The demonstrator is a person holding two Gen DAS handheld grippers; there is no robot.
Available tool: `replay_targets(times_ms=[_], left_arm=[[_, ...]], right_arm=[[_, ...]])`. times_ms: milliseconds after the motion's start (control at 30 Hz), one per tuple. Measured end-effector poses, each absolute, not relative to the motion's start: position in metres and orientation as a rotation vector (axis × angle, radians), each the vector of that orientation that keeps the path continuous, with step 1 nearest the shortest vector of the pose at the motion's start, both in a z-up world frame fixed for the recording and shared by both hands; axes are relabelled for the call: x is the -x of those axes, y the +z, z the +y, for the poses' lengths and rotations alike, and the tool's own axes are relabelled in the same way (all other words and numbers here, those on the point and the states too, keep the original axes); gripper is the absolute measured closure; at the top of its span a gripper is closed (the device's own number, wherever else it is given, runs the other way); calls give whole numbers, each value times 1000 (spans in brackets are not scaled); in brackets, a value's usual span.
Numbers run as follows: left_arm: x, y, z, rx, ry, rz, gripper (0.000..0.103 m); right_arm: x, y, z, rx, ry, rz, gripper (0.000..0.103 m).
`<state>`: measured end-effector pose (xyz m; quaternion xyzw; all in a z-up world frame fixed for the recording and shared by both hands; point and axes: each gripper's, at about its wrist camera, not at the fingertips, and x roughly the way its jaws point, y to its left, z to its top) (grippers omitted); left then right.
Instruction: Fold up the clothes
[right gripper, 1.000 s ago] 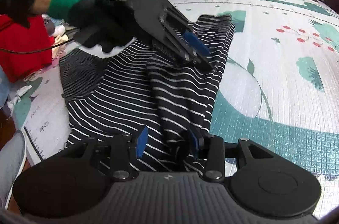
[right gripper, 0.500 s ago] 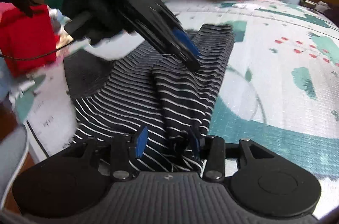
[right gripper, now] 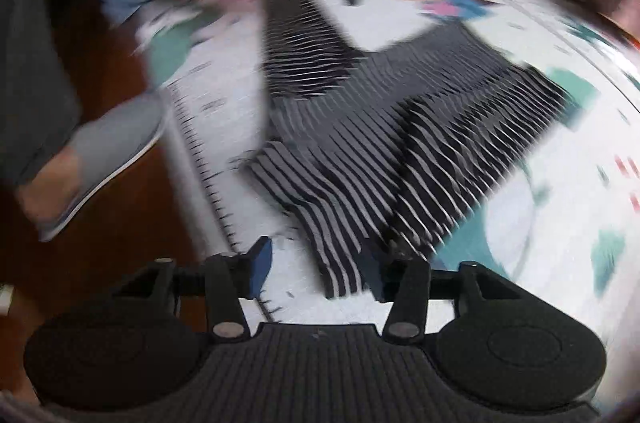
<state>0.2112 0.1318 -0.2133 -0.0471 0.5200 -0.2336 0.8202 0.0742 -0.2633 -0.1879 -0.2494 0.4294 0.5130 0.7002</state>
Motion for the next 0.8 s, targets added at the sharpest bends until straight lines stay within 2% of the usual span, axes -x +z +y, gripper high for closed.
replay_targets(times_ms=[67, 200, 400, 633, 800], left_arm=[[-220, -216, 147, 129, -470, 1106, 32], [-242, -223, 159, 195, -427, 1059, 32], [-268, -240, 150, 279, -426, 1059, 31], [-278, -245, 147, 412, -424, 1050, 31], [-290, -245, 137, 384, -409, 1017, 31]], right_arm=[[-74, -179, -232, 620, 1178, 960, 46], [-68, -186, -148, 593, 1109, 959, 44], [-52, -234, -57, 581, 880, 882, 44], [-20, -269, -27, 786, 674, 770, 44], [-16, -275, -22, 847, 661, 729, 52]])
